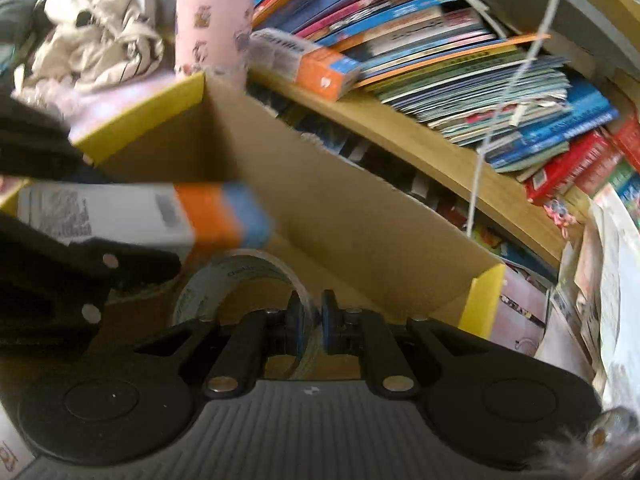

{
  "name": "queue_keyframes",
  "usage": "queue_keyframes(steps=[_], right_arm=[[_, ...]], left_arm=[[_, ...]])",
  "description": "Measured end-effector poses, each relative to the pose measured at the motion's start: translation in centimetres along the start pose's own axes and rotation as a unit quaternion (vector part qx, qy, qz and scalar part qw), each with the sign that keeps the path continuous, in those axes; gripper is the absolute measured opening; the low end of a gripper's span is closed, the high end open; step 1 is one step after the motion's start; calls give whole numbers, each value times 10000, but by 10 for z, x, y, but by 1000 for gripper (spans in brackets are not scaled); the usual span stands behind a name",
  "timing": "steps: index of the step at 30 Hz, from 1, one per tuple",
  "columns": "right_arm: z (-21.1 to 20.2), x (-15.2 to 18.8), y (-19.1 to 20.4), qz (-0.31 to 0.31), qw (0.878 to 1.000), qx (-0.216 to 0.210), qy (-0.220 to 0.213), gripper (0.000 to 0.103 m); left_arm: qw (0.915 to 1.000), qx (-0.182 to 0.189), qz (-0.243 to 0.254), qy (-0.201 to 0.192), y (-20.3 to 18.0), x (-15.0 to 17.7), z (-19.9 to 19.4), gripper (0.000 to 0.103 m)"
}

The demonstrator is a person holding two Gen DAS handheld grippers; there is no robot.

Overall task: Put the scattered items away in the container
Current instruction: 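Lower both items into the yellow box and open both grippers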

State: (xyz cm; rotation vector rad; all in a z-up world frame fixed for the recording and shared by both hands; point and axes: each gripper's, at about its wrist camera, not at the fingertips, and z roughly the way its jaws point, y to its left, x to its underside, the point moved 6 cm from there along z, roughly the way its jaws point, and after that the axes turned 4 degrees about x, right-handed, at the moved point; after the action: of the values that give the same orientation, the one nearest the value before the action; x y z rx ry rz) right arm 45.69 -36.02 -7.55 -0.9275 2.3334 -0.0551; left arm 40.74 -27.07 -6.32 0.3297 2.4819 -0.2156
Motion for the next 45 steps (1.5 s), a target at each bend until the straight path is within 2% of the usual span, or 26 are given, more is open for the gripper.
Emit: queue_keyframes(steps=[10, 15, 17, 18, 20, 26, 31, 34, 41, 45], right_arm=[[17, -6, 3, -124, 9997, -82, 195, 9], [19, -7, 0, -70, 9997, -10, 226, 9], [17, -7, -2, -27, 9998, 66, 190, 16], [16, -8, -2, -19, 9998, 100, 150, 32], [13, -9, -3, -4, 9998, 167, 70, 50], [1, -7, -3, 91, 9997, 228, -18, 54], [-22, -2, -7, 371, 9986, 282, -254, 62], [-41, 1, -9, 519, 9967, 370, -511, 72], [-97, 11, -13, 897, 9870, 587, -1201, 78], [-131, 18, -13, 1122, 9784, 677, -1602, 80]], left_arm=[[9992, -263, 291, 41, -1, -4, 7, 41], [9987, -316, 381, -154, -5, -3, -1, 56], [9983, -324, 410, -240, -6, -2, -6, 63], [9982, -320, 413, -278, -7, -2, -8, 67], [9979, -336, 428, -340, -9, -1, -12, 67], [9950, -485, 626, -604, -15, -1, -30, 73], [9918, -626, 651, -907, -17, 2, -53, 76], [9892, -720, 603, -1125, -16, 5, -68, 77], [9820, -876, 362, -1631, -11, 13, -112, 80], [9802, -839, 130, -1789, -8, 24, -135, 82]])
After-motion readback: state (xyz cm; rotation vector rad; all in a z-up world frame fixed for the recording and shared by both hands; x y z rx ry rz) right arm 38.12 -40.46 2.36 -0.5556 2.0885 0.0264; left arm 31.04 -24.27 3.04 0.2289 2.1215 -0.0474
